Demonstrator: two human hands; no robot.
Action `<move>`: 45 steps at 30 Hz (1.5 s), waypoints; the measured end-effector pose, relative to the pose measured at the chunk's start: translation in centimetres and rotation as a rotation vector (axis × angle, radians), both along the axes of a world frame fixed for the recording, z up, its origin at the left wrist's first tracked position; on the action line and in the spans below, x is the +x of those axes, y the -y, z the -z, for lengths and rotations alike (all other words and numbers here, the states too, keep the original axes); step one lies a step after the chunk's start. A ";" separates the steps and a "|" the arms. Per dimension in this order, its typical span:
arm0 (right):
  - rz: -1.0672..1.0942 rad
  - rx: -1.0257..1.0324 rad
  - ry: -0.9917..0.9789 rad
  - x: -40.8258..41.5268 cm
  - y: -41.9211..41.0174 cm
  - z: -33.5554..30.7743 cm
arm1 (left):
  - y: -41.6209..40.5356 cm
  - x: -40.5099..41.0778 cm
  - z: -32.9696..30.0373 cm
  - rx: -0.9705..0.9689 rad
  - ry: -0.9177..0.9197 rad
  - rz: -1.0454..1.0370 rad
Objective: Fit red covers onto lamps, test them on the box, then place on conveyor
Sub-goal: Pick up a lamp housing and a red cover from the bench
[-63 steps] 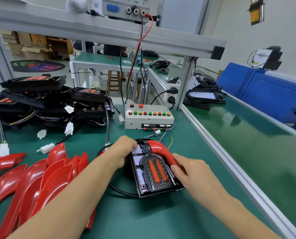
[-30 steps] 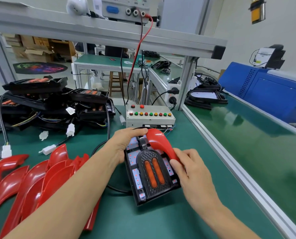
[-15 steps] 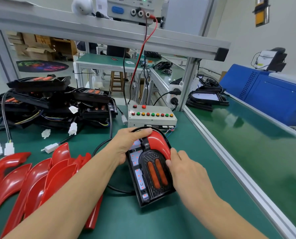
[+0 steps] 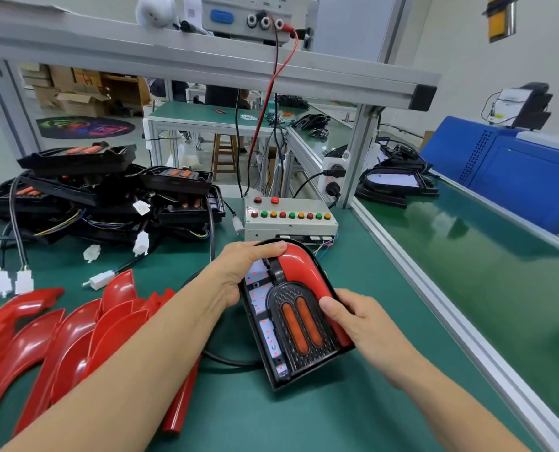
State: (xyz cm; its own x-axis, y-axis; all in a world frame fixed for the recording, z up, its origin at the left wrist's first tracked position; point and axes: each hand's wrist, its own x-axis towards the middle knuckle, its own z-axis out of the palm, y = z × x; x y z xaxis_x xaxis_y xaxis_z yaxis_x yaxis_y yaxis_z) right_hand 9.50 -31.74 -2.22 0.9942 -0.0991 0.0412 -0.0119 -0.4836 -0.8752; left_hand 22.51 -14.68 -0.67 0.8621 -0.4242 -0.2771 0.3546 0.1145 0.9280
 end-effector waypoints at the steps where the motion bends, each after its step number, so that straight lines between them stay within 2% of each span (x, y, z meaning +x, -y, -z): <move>1: 0.017 -0.030 0.018 0.1 0.0 0.1 | 0.1 0.0 0.0 -0.010 -0.014 -0.010; 5: 0.046 -0.049 0.044 0.3 0.1 0.6 | 0.3 -0.1 -0.2 0.014 -0.021 -0.028; 10: 0.071 -0.001 -0.035 1.0 0.2 0.6 | 0.2 0.1 -0.2 0.134 0.001 -0.033; 16: 0.124 0.018 -0.126 1.9 -0.2 0.2 | -1.3 0.8 -0.7 0.509 0.304 -0.048; 19: 0.150 -0.019 -0.159 2.4 -0.3 0.0 | -3.4 0.8 -1.6 0.608 0.445 -0.102; 24: 0.173 -0.087 -0.187 3.1 -0.7 -0.3 | -8.5 0.4 -2.7 0.807 0.603 -0.135; 27: 0.153 -0.159 -0.187 3.2 -0.7 -0.5 | -12.4 -0.3 -4.0 0.942 0.665 -0.242; 29: 0.143 -0.211 -0.163 3.2 -0.8 -0.5 | -15.2 -0.8 -5.0 1.032 0.669 -0.333; 32: 0.160 -0.410 -0.133 3.4 -1.6 -1.1 | -19.1 -1.1 -5.8 1.166 0.592 -0.442; 37: 0.061 -0.707 0.114 4.1 -5.5 -3.2 | -23.2 -1.7 -4.9 1.428 0.461 -0.430; 45: -0.213 -0.767 0.236 5.0 -12.8 -3.3 | -23.9 -1.1 -0.8 1.695 0.364 -0.304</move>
